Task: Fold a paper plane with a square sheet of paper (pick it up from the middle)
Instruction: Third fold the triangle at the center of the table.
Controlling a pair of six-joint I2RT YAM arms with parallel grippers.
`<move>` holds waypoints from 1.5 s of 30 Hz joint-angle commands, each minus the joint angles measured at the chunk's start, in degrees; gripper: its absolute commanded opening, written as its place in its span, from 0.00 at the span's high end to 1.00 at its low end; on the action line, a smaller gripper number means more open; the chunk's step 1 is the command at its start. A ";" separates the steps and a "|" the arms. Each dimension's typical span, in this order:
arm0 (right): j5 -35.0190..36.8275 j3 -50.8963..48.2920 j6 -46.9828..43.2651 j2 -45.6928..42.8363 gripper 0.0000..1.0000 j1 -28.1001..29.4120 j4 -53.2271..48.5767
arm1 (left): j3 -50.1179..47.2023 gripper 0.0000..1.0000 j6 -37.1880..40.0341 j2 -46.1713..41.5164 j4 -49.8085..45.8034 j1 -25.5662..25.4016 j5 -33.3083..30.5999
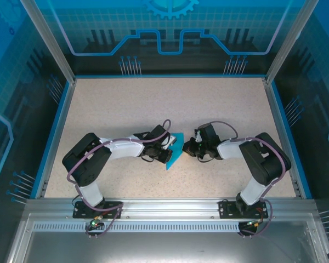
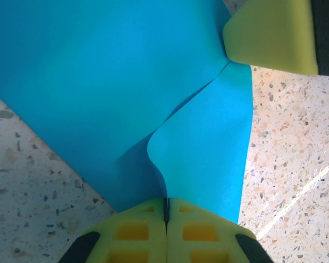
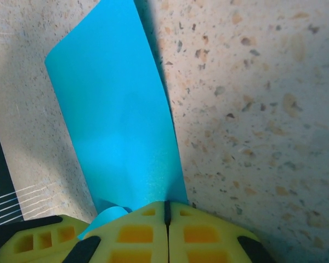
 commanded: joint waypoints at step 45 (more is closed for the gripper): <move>-0.61 3.75 -0.86 -0.49 0.92 6.57 -7.47 | 7.80 0.86 -12.64 2.83 -6.07 2.71 1.42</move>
